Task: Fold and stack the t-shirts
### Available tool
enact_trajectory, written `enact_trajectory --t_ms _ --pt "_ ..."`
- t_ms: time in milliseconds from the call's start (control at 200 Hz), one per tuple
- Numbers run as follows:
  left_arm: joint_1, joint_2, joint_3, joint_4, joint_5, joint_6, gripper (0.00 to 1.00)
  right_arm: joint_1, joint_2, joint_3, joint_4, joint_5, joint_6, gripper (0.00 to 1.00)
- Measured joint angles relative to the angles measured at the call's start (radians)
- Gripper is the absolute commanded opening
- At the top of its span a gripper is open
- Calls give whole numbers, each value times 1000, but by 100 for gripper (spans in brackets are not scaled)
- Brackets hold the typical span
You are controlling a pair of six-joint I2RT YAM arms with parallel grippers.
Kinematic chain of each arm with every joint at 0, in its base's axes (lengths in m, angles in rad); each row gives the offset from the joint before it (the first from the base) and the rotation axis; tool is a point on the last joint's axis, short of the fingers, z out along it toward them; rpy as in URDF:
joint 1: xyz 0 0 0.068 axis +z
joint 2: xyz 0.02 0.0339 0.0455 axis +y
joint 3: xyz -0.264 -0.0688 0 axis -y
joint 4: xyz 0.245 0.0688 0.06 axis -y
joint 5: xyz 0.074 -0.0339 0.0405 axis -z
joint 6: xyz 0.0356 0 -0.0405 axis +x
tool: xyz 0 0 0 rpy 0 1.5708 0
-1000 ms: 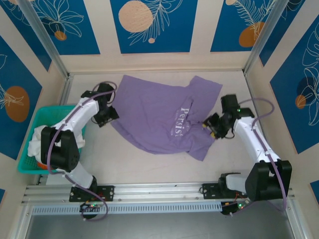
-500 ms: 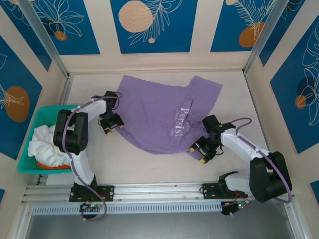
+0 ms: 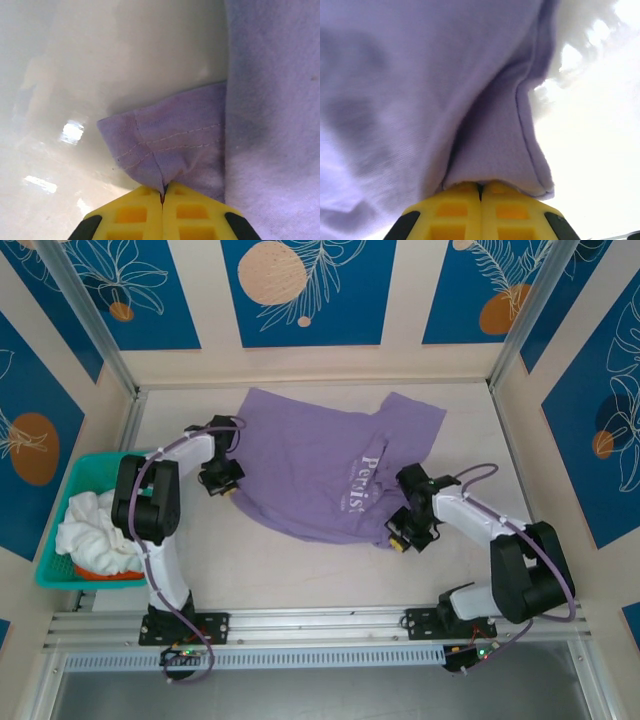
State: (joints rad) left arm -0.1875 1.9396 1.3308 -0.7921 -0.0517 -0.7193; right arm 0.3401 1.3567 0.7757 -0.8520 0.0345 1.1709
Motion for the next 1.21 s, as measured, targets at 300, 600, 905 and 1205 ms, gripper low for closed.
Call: enact_trajectory --t_ms 300,600,905,1205 --pt "0 -147 26 -30 -92 8 0 -68 -130 184 -85 -6 -84 0" --pt "0 -172 75 -82 -158 74 0 -305 -93 423 -128 -128 -145 0" --pt "0 -170 74 -113 -177 126 0 -362 292 612 -128 -152 -262 44" --pt "0 -163 74 -114 -164 127 0 -341 215 473 -50 -150 -309 50"
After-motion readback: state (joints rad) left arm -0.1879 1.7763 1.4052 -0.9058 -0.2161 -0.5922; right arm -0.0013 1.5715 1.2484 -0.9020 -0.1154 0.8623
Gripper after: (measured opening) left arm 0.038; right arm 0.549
